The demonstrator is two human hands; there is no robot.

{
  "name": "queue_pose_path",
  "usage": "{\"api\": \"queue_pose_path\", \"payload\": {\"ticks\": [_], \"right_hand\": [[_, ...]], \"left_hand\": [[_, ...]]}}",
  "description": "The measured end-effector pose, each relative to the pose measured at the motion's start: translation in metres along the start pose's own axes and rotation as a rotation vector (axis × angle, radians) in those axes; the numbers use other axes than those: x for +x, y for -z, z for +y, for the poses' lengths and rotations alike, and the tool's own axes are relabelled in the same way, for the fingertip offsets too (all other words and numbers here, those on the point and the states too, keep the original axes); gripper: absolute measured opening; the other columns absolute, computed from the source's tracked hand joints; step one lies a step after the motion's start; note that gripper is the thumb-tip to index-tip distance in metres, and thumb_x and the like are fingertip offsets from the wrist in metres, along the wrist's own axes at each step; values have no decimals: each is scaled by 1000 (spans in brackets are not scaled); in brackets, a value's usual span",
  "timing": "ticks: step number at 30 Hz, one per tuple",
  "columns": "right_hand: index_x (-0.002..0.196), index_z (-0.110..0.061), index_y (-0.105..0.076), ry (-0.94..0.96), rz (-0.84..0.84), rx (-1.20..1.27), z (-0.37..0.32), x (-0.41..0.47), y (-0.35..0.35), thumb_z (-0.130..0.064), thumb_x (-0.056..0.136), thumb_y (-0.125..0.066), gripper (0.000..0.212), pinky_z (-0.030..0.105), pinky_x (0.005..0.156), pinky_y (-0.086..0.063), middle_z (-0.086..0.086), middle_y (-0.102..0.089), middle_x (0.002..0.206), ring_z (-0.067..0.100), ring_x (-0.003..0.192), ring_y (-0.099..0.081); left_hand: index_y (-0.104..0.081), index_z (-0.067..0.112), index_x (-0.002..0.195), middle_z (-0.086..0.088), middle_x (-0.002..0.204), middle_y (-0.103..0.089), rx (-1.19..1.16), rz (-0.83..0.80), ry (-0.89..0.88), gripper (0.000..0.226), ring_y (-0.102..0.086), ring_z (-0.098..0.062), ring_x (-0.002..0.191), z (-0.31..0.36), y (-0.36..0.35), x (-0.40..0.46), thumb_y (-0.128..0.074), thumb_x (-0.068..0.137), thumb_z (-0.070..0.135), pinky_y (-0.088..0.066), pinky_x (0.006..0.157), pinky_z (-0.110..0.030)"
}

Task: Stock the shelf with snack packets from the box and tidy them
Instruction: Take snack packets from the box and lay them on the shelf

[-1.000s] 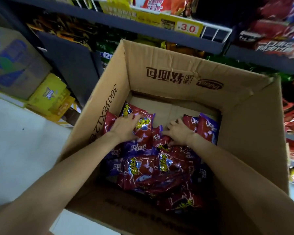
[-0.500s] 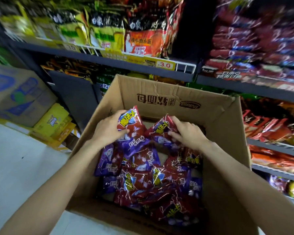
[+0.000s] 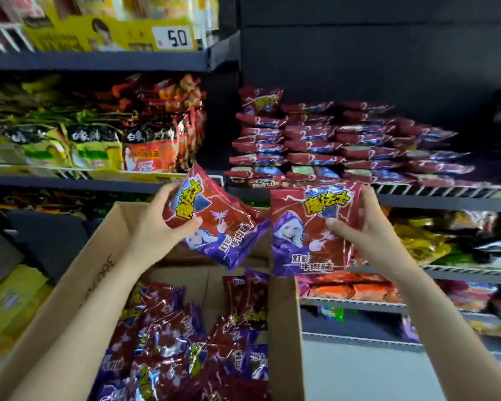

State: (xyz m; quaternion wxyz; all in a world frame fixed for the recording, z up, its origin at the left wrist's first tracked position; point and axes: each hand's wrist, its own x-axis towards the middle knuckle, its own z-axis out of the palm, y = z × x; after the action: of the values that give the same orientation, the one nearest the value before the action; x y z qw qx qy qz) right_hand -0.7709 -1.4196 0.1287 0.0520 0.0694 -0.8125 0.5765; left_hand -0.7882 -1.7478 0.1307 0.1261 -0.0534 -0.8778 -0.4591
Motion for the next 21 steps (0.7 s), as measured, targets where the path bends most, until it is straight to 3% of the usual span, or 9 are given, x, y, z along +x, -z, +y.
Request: {"api": "queue_pose_path", "payload": {"ticks": [4,6,9,12,13,16,18,21], "right_hand": [[107,-43,-38,64,105,2,-6,-5,86,-20,81,-64,44,33,73,-59,4,-66,95,15,83,-69],[101,-49,-36,78,156,-76,-2,-5,125,-20,81,-65,46,38,71,-59,2,-68,88,16,76,-69],[108,-37,-36,75,213,-142,7,-5,174,-18,84,-65,42,47,73,-58,4,-69,85,18,74,-70],[113,-33,-36,86,256,-145,14,-2,214,-37,77,-65,46,50,72,-57,6,-69,88,23,77,-70],[113,-32,-35,91,277,-181,18,0,227,-35,79,-65,45,50,71,-56,6,-69,86,23,75,-69],[114,-33,-32,108,337,-305,26,7,261,-15,86,-66,47,33,66,-53,1,-66,78,10,66,-64],[117,-34,-32,124,345,-362,27,8,277,-11,88,-64,49,18,63,-47,-6,-64,77,1,64,-61],[124,-26,-37,127,385,-466,32,9,295,-12,88,-64,47,15,65,-43,-8,-62,83,-2,71,-60]], "left_hand": [[-41,34,119,21,103,-57,-89,-19,-129,54,-56,20,86,61,-43,28,-72,79,14,-43,64,0],[-41,37,116,22,103,-58,-94,-39,-186,52,-57,17,88,91,-67,43,-72,79,17,-45,65,-2],[-45,35,117,23,104,-60,-81,-18,-275,49,-58,13,92,135,-105,67,-74,79,21,-47,75,-6],[-48,33,119,27,101,-59,-50,29,-370,48,-55,16,93,173,-142,91,-74,79,24,-43,83,-7],[-49,29,120,26,101,-58,-34,43,-395,48,-55,17,91,183,-155,100,-74,80,26,-41,82,-6],[-51,18,124,15,104,-61,49,86,-477,50,-56,9,89,210,-192,122,-73,80,28,-42,80,-8],[-52,17,124,10,108,-63,86,111,-538,49,-60,-6,95,223,-217,133,-72,81,29,-49,85,-25],[-54,14,123,3,109,-66,107,158,-627,46,-63,-14,97,238,-248,148,-71,83,28,-52,84,-35]]}}
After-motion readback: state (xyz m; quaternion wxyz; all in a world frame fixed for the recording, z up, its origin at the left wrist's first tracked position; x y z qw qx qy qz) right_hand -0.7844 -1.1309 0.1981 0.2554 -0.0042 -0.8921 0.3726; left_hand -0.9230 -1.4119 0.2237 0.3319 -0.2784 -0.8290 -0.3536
